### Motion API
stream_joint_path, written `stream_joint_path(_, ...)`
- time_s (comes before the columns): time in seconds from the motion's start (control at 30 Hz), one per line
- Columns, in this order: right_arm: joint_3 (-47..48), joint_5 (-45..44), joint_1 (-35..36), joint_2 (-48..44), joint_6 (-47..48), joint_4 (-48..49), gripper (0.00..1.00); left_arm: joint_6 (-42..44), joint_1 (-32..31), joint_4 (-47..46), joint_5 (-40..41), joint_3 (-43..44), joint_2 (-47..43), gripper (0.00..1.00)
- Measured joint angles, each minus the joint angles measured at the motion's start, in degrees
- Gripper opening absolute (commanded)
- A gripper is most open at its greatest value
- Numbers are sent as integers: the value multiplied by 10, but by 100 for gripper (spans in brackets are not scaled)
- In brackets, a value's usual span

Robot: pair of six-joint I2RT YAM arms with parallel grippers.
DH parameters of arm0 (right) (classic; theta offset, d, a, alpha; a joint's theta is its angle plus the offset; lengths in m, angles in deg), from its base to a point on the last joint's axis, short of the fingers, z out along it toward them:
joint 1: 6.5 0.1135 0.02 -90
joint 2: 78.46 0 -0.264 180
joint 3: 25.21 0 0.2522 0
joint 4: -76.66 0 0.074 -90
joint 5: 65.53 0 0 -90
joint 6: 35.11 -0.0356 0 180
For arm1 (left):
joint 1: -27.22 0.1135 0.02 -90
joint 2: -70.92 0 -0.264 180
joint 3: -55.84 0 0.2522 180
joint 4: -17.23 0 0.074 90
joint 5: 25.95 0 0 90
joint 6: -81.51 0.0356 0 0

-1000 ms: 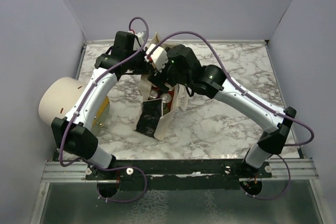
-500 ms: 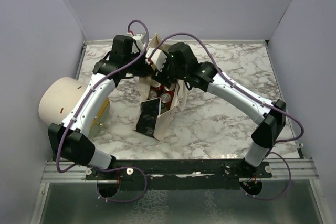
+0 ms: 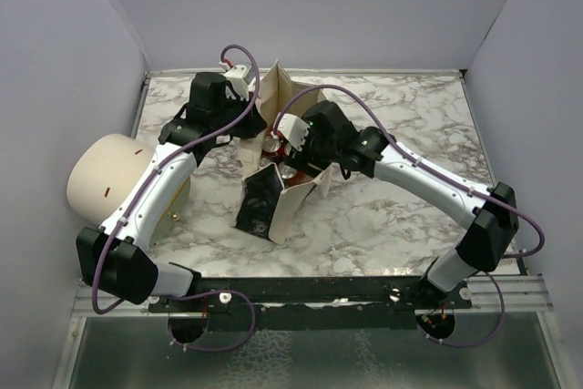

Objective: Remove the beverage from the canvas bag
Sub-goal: Adjust the canvas bag at the center of the board.

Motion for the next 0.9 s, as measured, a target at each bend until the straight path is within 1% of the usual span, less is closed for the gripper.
stream_joint_path(0.2,-36,-4,2,-34,-10,26,86,27,0,-10,-4,-16,-12,0)
stream_joint_path(0.37,-114,12,2,-74,-34,111,86,47,1,-7,-1,-20,-20,1)
stream_joint_path(0.4,-131,27,2,-87,-35,128,87,50,1,-3,1,-20,-22,6)
stream_joint_path(0.43,-142,40,2,-95,-35,140,87,53,1,1,2,-20,-23,14)
stream_joint_path(0.5,-151,65,1,-106,-36,159,86,59,1,23,12,-5,-24,33)
stream_joint_path(0.53,-151,74,1,-107,-35,164,86,62,1,27,16,7,-24,41)
stream_joint_path(0.57,-151,83,1,-107,-35,171,86,63,1,36,19,24,-24,47)
stream_joint_path(0.63,-151,99,1,-107,-33,180,86,66,1,53,22,69,-24,54)
stream_joint_path(0.7,-151,104,1,-107,-34,184,86,66,1,72,21,116,-27,56)
stream_joint_path(0.73,-152,103,1,-107,-38,190,86,65,1,78,21,137,-30,54)
stream_joint_path(0.83,-161,99,0,-112,-57,214,85,57,1,86,8,179,-47,44)
stream_joint_path(0.9,-168,98,0,-117,-74,228,85,45,1,78,-12,178,-68,41)
